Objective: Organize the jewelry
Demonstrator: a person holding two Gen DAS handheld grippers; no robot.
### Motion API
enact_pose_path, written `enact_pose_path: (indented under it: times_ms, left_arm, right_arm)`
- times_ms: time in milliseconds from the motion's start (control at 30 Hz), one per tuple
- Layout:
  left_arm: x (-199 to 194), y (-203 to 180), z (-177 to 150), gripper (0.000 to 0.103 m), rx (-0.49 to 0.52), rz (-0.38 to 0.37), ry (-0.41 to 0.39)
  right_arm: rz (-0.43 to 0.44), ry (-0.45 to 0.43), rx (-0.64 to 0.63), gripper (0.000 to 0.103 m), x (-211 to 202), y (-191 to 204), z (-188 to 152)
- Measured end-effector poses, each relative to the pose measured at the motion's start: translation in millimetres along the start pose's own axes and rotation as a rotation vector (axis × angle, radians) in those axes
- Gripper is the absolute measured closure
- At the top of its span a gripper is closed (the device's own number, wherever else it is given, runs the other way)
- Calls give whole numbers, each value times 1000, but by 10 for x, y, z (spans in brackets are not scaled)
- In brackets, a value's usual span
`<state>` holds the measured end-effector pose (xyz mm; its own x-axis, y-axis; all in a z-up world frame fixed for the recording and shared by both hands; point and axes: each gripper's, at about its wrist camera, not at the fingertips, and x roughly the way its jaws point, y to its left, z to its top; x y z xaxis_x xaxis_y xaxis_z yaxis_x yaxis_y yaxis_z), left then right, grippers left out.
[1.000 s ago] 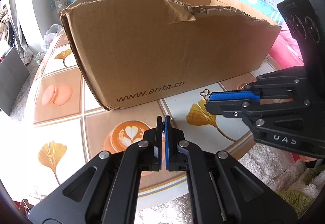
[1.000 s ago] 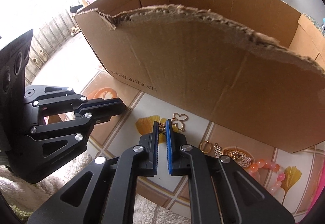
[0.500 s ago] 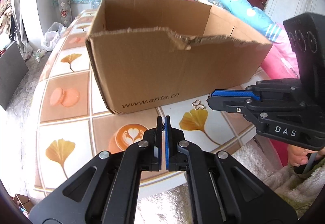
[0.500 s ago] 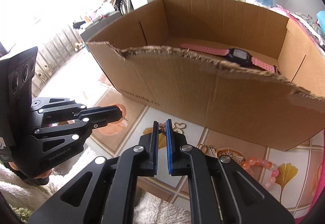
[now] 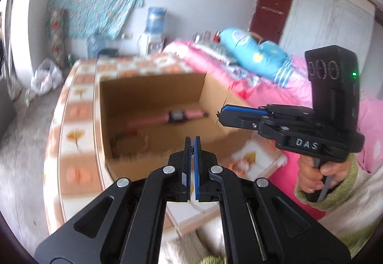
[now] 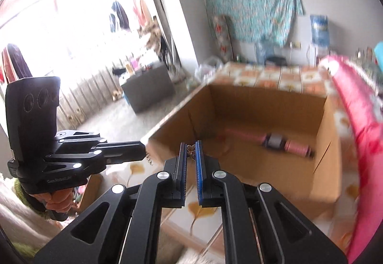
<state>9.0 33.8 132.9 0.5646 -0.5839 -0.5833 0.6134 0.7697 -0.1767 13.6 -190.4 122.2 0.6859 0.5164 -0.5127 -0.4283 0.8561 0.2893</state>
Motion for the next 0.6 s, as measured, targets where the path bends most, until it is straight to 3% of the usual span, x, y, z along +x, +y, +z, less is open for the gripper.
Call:
enact_pose_path:
  times_ms: [67, 167, 467, 600]
  left_arm:
    - [74, -1, 154, 101, 15, 7, -15]
    - [335, 51, 346, 101, 18, 35, -1]
    - [1289, 453, 438, 102, -126, 28, 216]
    - [1571, 521, 391, 101, -135, 50, 288]
  right_arm:
    - [6, 0, 9, 96, 38, -114, 129]
    - [16, 70, 47, 96, 258, -361, 298]
    - [46, 359, 223, 96, 1212, -1016, 271]
    - [36, 408, 260, 95, 1377, -1162, 234]
